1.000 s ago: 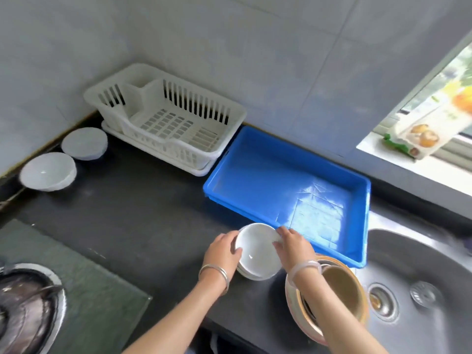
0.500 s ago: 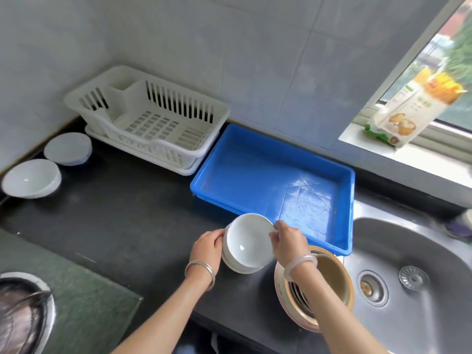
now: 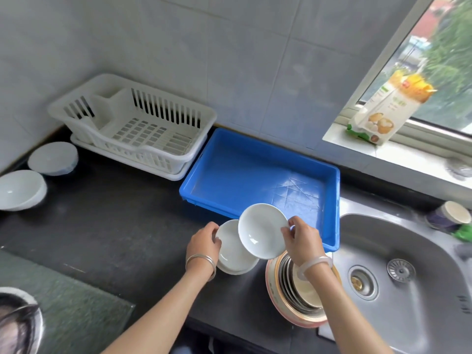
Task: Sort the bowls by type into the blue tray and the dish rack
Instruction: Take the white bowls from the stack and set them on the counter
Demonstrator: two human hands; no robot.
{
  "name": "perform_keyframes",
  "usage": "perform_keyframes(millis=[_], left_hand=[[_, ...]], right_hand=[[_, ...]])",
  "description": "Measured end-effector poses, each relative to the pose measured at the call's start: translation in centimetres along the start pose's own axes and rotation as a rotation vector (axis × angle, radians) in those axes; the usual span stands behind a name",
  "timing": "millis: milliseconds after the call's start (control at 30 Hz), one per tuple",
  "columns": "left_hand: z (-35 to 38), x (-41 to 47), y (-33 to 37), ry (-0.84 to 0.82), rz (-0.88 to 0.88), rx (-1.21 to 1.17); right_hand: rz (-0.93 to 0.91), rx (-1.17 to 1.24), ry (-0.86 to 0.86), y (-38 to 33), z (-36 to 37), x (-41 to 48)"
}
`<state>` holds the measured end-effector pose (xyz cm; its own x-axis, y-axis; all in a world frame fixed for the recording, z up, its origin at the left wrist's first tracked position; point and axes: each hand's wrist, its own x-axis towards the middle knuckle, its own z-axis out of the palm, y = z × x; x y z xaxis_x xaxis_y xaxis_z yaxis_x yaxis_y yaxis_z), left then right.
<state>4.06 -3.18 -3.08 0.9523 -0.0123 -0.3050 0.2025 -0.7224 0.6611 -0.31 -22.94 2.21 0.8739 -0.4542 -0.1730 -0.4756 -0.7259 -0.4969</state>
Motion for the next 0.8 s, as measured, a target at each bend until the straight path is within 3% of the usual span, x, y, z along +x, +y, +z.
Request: perform_keyframes(millis=[400, 800], left_hand=[[-3.5, 0.9, 0.8, 0.036, -0.086, -0.321], [-12.9, 2.9, -6.1, 0.351, -0.287, -0.641]], right_hand=[[-0.067, 0.071, 0.031, -1.9, -1.9, 0.5], [-0.193, 0.169, -0.149, -12.0, 2.7, 2.9]])
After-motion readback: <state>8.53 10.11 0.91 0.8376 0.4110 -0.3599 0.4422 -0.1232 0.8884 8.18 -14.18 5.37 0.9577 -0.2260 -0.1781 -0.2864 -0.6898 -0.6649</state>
